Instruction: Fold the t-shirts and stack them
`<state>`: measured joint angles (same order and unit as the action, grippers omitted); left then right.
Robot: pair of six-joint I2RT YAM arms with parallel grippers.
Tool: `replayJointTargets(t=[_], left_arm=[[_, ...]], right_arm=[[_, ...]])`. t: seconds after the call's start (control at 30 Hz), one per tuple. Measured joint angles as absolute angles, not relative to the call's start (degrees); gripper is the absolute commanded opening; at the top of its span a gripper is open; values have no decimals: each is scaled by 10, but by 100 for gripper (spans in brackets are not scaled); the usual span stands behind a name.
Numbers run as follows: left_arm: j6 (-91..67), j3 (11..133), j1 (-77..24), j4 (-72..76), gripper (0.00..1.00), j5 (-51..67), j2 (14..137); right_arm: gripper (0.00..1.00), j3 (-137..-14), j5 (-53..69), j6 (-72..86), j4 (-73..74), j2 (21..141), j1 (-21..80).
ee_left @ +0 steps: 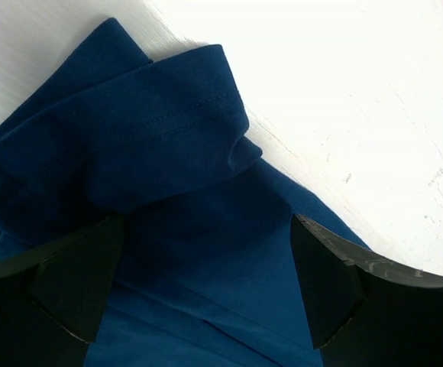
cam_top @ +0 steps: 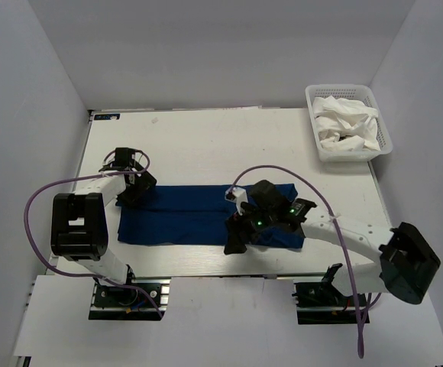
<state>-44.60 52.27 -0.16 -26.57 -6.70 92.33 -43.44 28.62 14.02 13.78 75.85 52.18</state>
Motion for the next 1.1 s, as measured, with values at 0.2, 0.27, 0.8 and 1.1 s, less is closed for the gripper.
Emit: replayJointTargets(t=[0.2, 0.27, 0.8, 1.1], left_arm=[[-444, 526, -1, -272, 100, -76, 925], [-442, 526, -1, -274, 100, -79, 925], [-422, 532, 5, -300, 100, -108, 925], [-413, 544, 4, -322, 100, -130, 925]], right_arm=[[90, -456, 152, 169, 153, 720, 509], [90, -472, 94, 179, 166, 742, 496], [90, -462, 217, 191, 157, 849, 500], [90, -457, 254, 212, 166, 823, 498]])
